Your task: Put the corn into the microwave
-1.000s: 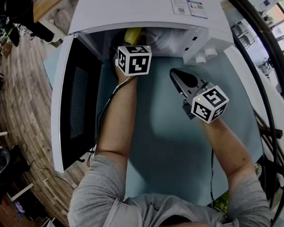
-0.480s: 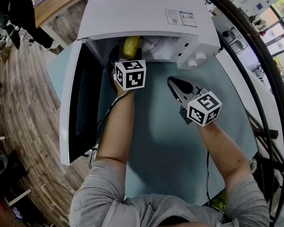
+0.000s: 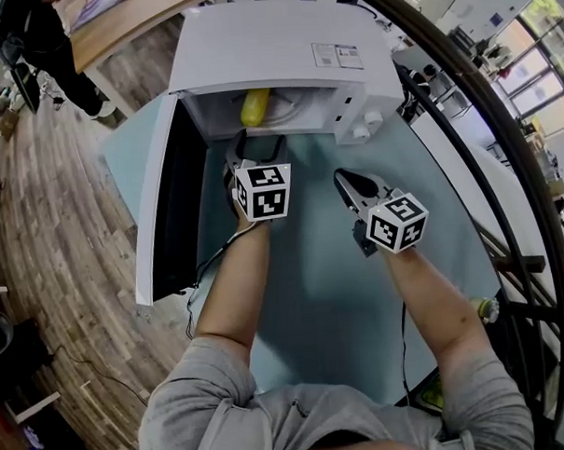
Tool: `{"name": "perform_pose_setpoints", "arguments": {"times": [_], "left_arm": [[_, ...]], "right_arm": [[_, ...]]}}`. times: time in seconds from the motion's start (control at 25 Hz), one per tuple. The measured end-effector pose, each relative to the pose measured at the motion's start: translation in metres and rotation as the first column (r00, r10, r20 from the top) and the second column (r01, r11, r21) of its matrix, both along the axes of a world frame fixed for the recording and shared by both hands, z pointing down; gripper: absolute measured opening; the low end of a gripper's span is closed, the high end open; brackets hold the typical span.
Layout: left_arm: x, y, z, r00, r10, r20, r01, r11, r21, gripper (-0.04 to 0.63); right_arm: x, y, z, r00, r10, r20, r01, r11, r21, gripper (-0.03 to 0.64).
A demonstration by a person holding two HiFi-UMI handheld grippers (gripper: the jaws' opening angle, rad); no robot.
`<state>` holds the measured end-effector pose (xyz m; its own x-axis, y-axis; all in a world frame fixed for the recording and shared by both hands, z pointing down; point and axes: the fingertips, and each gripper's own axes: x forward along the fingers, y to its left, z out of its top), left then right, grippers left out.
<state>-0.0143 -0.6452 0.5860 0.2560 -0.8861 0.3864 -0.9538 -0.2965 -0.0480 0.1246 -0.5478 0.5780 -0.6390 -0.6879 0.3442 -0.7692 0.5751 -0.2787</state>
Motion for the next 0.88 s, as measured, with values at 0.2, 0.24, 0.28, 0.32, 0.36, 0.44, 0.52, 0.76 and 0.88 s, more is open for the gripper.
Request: {"name": "perform_pose_setpoints", "arguments": {"times": [0.2, 0.24, 0.28, 0.32, 0.36, 0.44, 0.52, 0.76, 0.88], "left_arm": [[0.032, 0.026, -0.008, 0.998, 0.051, -0.024, -0.052, 0.998, -0.043, 0.33], [0.036, 0.035, -0.008, 0.997, 0.066, -0.03, -0.067, 0.996, -0.05, 0.327], [0.038, 0.044, -0.009, 0.996, 0.077, -0.037, -0.079, 0.995, -0.057, 0.323], [0.039, 0.053, -0.009, 0.995, 0.085, -0.044, -0.087, 0.994, -0.064, 0.315], [0.039, 0.062, -0.01, 0.995, 0.091, -0.05, -0.094, 0.993, -0.068, 0.307], [0.039, 0.079, -0.016, 0.993, 0.103, -0.055, -0.106, 0.992, -0.061, 0.292], [0.039, 0.098, -0.027, 0.992, 0.114, -0.06, -0.116, 0.992, -0.04, 0.276], [0.044, 0.177, -0.058, 0.982, 0.145, -0.123, -0.151, 0.988, -0.039, 0.23], [0.047, 0.212, -0.068, 0.974, 0.165, -0.153, -0.173, 0.984, -0.035, 0.209]], "right_arm": [[0.033, 0.008, -0.018, 0.998, 0.052, 0.021, -0.051, 0.998, -0.03, 0.018], [0.037, 0.014, -0.022, 0.998, 0.059, 0.017, -0.058, 0.998, -0.031, 0.018], [0.039, 0.021, -0.025, 0.998, 0.063, 0.012, -0.063, 0.998, -0.032, 0.018], [0.041, 0.029, -0.027, 0.998, 0.066, 0.009, -0.066, 0.997, -0.034, 0.018], [0.042, 0.036, -0.03, 0.998, 0.07, 0.006, -0.069, 0.997, -0.035, 0.018], [0.046, 0.05, -0.036, 0.997, 0.08, 0.004, -0.079, 0.996, -0.036, 0.018], [0.051, 0.065, -0.043, 0.996, 0.089, 0.003, -0.089, 0.996, -0.031, 0.018], [0.063, 0.119, -0.067, 0.995, 0.098, 0.018, -0.097, 0.995, -0.023, 0.018], [0.064, 0.14, -0.07, 0.995, 0.095, 0.039, -0.095, 0.995, -0.023, 0.018]]}}
